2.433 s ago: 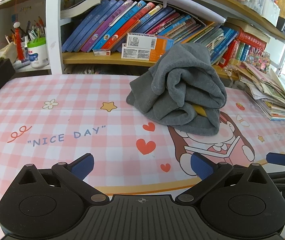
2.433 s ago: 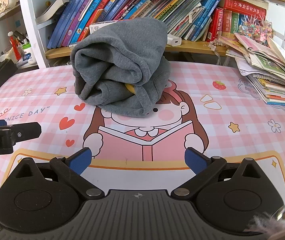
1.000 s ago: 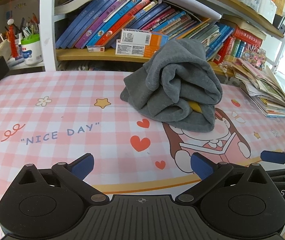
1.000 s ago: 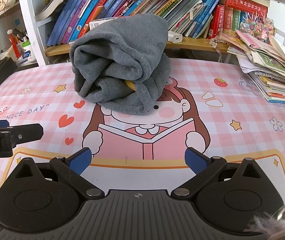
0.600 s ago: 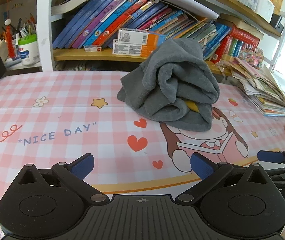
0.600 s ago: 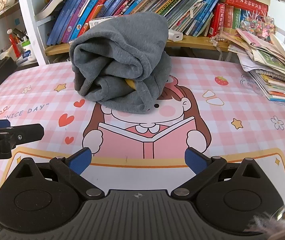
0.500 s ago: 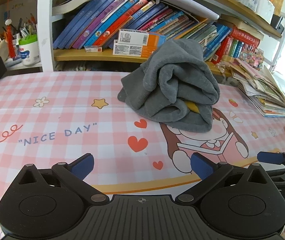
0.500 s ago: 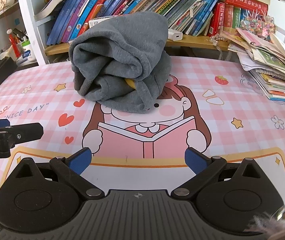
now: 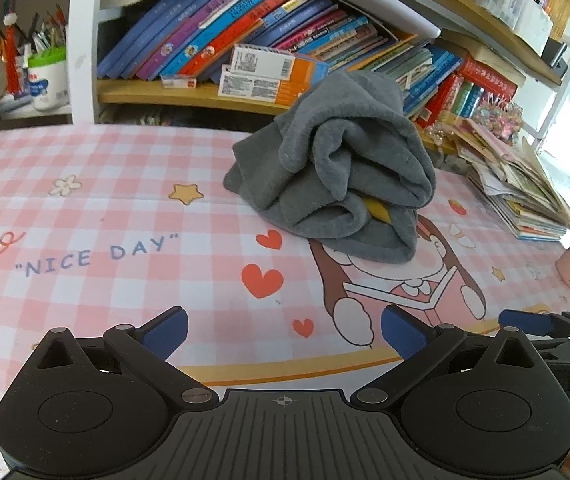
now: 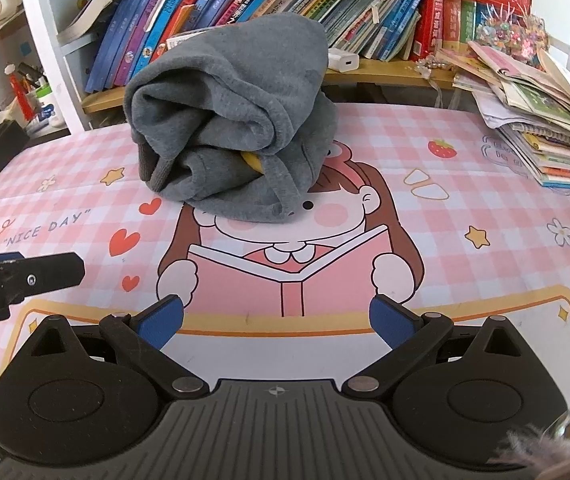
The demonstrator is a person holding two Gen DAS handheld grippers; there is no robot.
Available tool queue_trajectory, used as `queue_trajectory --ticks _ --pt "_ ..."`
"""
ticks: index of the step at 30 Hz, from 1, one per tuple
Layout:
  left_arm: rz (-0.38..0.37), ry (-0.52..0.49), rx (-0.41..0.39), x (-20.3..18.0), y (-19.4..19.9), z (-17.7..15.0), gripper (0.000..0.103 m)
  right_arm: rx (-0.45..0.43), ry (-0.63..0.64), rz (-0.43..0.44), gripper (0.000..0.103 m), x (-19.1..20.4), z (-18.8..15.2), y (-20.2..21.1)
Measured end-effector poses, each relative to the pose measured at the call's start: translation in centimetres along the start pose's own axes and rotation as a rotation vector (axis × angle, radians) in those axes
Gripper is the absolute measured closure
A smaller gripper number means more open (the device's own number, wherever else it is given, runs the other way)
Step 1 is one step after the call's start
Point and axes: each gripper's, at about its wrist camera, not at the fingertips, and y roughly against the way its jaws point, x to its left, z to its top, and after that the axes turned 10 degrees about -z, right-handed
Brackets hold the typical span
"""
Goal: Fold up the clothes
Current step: 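Approach the crumpled grey sweatshirt with both grippers open, then grasp the grey sweatshirt with the right gripper while the left gripper grasps another edge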
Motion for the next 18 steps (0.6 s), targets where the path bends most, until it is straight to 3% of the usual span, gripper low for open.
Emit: queue_trajectory --ticks 8,18 --pt "0.024 -0.049 -0.018 0.1 -1.0 0.6 0.000 -0.003 0.006 0.024 0.006 -0.2 1.1 -1.5" --pt "-0.006 -0.133 -0.096 0.3 -3.4 5.5 0.001 -0.125 0.152 0.039 0.017 1.4 5.7 -3.6"
